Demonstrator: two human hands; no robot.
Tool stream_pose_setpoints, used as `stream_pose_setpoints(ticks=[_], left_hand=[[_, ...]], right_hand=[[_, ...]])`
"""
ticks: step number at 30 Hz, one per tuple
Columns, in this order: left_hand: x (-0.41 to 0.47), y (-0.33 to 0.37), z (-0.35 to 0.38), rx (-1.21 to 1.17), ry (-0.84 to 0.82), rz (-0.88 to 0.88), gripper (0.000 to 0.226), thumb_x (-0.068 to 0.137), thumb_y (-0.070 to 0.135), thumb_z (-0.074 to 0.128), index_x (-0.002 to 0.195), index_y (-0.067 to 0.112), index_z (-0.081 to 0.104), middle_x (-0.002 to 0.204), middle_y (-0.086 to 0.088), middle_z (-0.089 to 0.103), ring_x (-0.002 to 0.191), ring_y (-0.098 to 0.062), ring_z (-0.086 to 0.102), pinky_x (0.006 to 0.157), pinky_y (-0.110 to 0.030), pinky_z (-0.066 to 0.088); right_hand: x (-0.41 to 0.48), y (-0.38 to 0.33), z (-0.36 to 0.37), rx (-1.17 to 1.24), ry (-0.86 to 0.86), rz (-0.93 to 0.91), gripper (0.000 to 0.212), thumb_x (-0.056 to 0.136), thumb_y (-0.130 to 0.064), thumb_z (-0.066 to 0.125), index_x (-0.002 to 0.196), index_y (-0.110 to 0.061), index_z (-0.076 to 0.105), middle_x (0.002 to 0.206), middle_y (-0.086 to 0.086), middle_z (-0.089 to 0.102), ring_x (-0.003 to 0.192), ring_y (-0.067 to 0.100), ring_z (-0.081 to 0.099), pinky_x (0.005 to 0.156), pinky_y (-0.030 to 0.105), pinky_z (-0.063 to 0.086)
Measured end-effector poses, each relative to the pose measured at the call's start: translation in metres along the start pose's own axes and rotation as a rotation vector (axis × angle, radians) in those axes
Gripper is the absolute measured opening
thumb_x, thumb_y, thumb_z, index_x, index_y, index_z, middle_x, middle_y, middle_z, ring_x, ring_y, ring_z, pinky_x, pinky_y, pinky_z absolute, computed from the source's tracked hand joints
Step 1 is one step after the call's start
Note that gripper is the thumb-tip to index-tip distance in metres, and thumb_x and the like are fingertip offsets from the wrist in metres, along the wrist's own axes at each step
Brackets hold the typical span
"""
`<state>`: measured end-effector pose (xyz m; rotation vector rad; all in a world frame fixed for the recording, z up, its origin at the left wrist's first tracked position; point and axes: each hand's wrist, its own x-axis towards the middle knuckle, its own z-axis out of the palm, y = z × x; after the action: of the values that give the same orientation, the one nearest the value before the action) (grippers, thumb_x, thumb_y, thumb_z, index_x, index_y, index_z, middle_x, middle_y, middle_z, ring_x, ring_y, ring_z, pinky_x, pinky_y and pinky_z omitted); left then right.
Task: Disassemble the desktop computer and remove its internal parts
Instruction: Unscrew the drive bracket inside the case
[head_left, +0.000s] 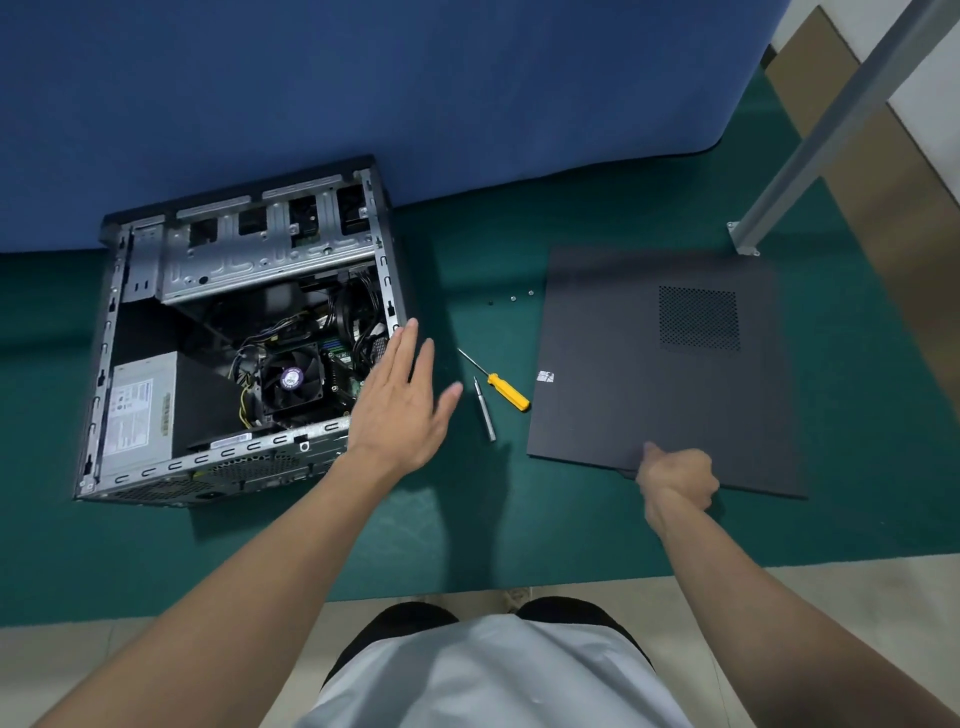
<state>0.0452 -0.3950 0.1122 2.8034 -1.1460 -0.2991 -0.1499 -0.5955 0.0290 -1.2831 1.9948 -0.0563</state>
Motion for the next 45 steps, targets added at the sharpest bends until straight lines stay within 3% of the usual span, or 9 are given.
stream_pose_setpoints(ticks=[4,8,12,18,24,32,37,40,45], left_hand=[[-0.004,-0.025,-0.003,-0.001,0.151,-0.096,0.064,0.101,0.05,0.015,0.154,0.014,0.019,0.161,-0.002,0.017,0.147,-0.016,0.018,0.118,-0.036,0.016],[-0.005,-0.044,0.002,-0.004,0.099,-0.162,0.063,0.1,0.054,0.005,0.155,0.023,0.002,0.162,0.007,0.0,0.147,-0.006,-0.002,0.121,-0.034,0.003],[0.0,-0.047,0.006,-0.021,0.067,-0.165,0.061,0.098,0.054,-0.001,0.153,0.03,-0.004,0.16,0.012,-0.01,0.145,-0.003,-0.015,0.121,-0.036,0.0],[0.001,-0.048,0.007,-0.071,0.052,-0.144,0.054,0.097,0.052,0.0,0.149,0.044,-0.01,0.16,0.013,-0.009,0.146,-0.004,-0.015,0.118,-0.038,0.016],[0.001,-0.048,0.008,-0.071,0.045,-0.125,0.053,0.097,0.052,0.0,0.148,0.044,-0.012,0.161,0.012,-0.007,0.145,-0.004,-0.017,0.113,-0.039,0.024],[0.001,-0.054,0.001,-0.146,-0.038,-0.084,0.055,0.098,0.054,0.003,0.148,0.041,-0.017,0.157,0.012,-0.024,0.142,-0.004,-0.027,0.12,-0.042,0.002],[-0.003,-0.066,-0.006,-0.216,-0.029,0.029,0.069,0.098,0.06,0.021,0.152,0.033,-0.013,0.156,0.011,-0.027,0.141,-0.007,-0.031,0.118,-0.036,-0.007],[0.0,-0.081,-0.01,-0.227,-0.021,0.066,0.075,0.097,0.061,0.024,0.153,0.024,-0.009,0.157,0.008,-0.026,0.142,-0.009,-0.028,0.119,-0.035,-0.007],[0.019,-0.109,-0.024,-0.157,-0.038,0.036,0.073,0.099,0.057,0.023,0.154,0.018,-0.006,0.158,0.002,-0.023,0.144,-0.014,-0.024,0.113,-0.03,-0.013]], right_hand=[[-0.036,-0.029,0.023,-0.186,-0.067,-0.48,0.02,0.091,-0.036,0.059,0.087,-0.017,0.062,0.095,0.013,0.068,0.091,0.035,0.063,0.077,0.038,0.051],[-0.064,-0.055,0.059,-0.41,-0.323,-0.9,0.016,0.094,-0.03,0.055,0.098,-0.016,0.061,0.098,0.006,0.065,0.092,0.029,0.059,0.075,0.039,0.052],[-0.077,-0.079,0.09,-0.601,-0.251,-1.14,0.021,0.095,-0.02,0.048,0.112,-0.009,0.055,0.114,0.009,0.056,0.11,0.028,0.045,0.08,0.04,0.043],[-0.081,-0.101,0.111,-0.951,-0.196,-1.137,0.032,0.084,-0.004,0.047,0.116,-0.007,0.051,0.119,0.012,0.056,0.112,0.031,0.05,0.09,0.04,0.04],[-0.077,-0.104,0.113,-0.915,-0.231,-1.121,0.026,0.085,0.001,0.049,0.111,0.0,0.052,0.112,0.017,0.054,0.101,0.038,0.056,0.079,0.043,0.045],[-0.119,-0.131,0.089,-0.255,-0.24,-1.069,0.022,0.093,-0.02,0.059,0.11,-0.006,0.062,0.109,0.014,0.058,0.1,0.032,0.056,0.088,0.033,0.04],[-0.17,-0.15,0.053,0.13,-0.227,-1.007,0.012,0.084,-0.024,0.072,0.092,-0.016,0.068,0.087,0.0,0.068,0.073,0.019,0.066,0.073,0.033,0.055],[-0.192,-0.157,0.035,0.233,-0.206,-1.022,0.009,0.082,-0.022,0.074,0.087,-0.02,0.067,0.079,-0.007,0.069,0.053,0.005,0.064,0.054,0.013,0.047],[-0.212,-0.175,0.017,0.211,-0.193,-1.102,0.009,0.084,-0.016,0.071,0.091,-0.019,0.067,0.085,-0.005,0.069,0.059,0.001,0.065,0.062,0.013,0.049]])
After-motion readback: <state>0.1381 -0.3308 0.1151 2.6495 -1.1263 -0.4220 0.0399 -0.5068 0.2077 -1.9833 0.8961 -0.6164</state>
